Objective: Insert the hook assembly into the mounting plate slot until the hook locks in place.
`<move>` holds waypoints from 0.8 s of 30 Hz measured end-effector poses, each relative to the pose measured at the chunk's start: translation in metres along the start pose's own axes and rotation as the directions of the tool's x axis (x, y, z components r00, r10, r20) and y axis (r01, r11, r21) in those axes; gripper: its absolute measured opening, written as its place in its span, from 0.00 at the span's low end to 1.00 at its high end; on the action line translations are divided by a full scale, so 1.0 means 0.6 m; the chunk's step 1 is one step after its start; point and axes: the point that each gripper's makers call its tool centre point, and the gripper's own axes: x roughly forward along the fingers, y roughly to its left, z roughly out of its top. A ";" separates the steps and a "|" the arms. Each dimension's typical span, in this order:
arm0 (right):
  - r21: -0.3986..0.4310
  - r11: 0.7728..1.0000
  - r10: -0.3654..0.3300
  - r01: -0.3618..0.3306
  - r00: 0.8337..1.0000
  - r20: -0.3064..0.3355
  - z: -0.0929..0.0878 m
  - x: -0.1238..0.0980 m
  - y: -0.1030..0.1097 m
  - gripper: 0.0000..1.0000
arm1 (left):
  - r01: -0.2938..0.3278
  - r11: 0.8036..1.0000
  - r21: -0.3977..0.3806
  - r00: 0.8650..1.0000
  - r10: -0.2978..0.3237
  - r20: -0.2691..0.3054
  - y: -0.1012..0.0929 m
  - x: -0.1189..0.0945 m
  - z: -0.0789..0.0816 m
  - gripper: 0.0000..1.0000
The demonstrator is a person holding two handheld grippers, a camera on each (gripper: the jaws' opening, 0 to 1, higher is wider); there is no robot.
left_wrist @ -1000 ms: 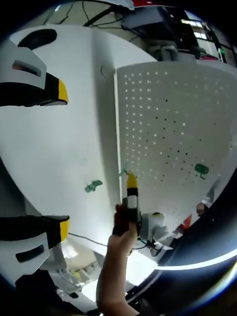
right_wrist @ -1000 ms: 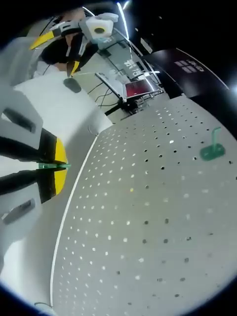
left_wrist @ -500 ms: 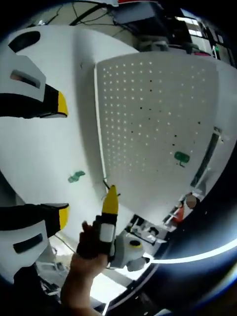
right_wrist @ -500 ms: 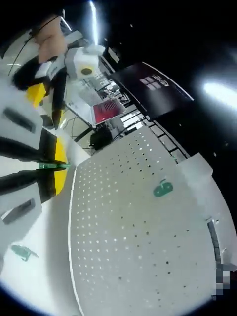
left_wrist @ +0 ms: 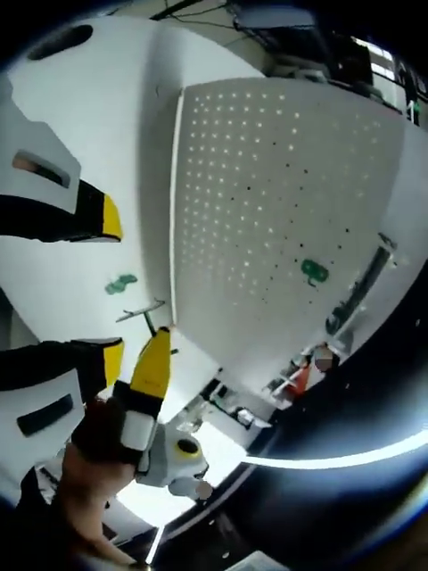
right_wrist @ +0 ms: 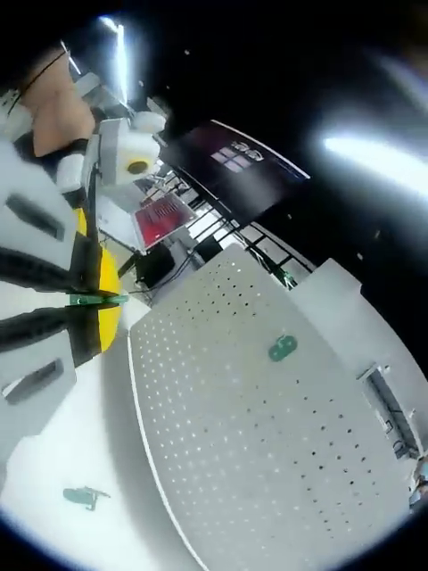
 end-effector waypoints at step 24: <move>-0.073 0.995 0.070 -0.067 0.997 0.038 0.009 -0.007 0.061 0.00 | 0.116 0.992 -0.040 0.992 -0.114 0.050 -0.040 0.000 0.017 0.06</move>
